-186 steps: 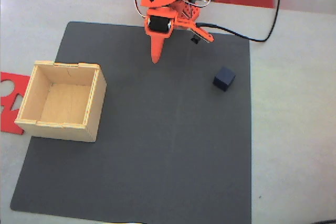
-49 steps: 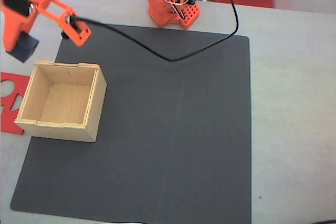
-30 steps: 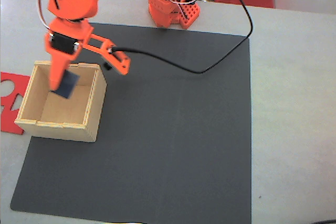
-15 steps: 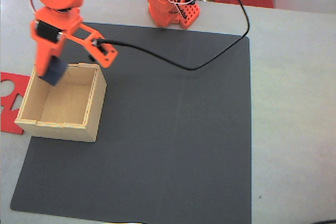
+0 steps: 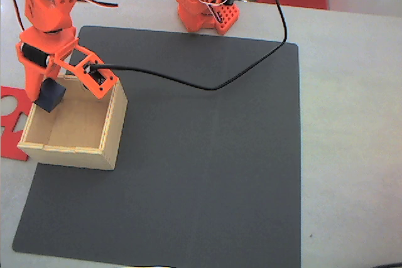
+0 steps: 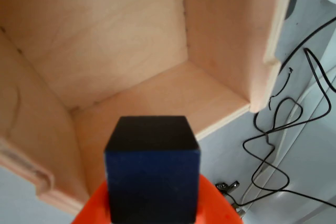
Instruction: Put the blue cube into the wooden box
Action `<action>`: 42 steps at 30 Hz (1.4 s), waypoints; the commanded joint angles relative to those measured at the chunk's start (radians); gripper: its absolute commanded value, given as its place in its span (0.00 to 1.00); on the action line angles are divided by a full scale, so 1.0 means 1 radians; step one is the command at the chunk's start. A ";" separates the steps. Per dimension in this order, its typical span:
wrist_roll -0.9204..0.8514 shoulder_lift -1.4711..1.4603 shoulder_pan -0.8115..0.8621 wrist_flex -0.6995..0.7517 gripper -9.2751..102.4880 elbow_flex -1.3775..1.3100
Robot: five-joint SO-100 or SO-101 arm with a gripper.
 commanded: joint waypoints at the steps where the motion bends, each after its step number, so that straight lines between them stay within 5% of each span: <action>1: 0.008 0.009 -0.038 -0.012 0.08 -0.052; 14: 0.035 -0.086 -0.121 -0.003 0.08 -0.038; 19: 0.014 -0.133 -0.126 -0.005 0.23 -0.038; 27: -0.002 -0.117 -0.135 0.000 0.27 -0.043; 32: -0.003 -0.069 -0.150 0.021 0.26 -0.048; 35: 0.009 0.003 -0.169 0.052 0.16 -0.052; 37: 0.021 0.048 -0.179 0.120 0.08 -0.104; 42: 0.054 0.129 -0.204 0.281 0.08 -0.308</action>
